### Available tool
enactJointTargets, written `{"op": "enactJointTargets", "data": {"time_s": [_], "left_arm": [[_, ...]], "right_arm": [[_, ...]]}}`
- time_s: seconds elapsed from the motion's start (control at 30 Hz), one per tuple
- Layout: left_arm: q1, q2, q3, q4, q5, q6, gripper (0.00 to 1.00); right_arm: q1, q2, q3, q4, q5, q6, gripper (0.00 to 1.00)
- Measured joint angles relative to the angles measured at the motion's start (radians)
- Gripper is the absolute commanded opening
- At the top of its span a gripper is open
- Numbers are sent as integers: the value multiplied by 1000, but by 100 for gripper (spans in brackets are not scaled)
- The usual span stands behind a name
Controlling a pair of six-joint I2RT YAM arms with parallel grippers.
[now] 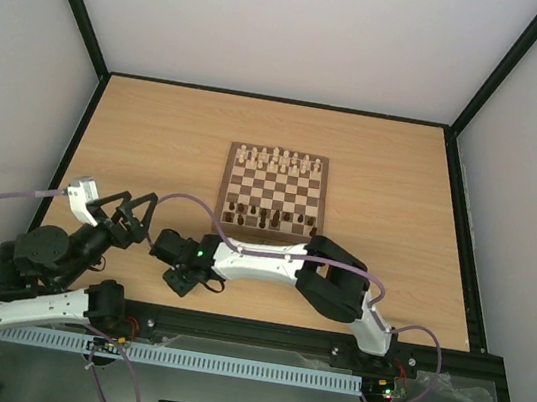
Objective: Set up the chess pieces on the board
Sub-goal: Pick up the chess piece at the center of the board.
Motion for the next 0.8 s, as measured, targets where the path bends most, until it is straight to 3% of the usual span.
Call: {"op": "enactJointTargets", "data": {"time_s": [0.37, 0.8], "left_arm": [[0, -7, 8, -4, 0, 0, 100], [0, -10, 8, -6, -1, 0, 99]], "right_arm": [[0, 54, 100, -45, 42, -34, 35], [0, 78, 113, -82, 52, -38, 34]]}}
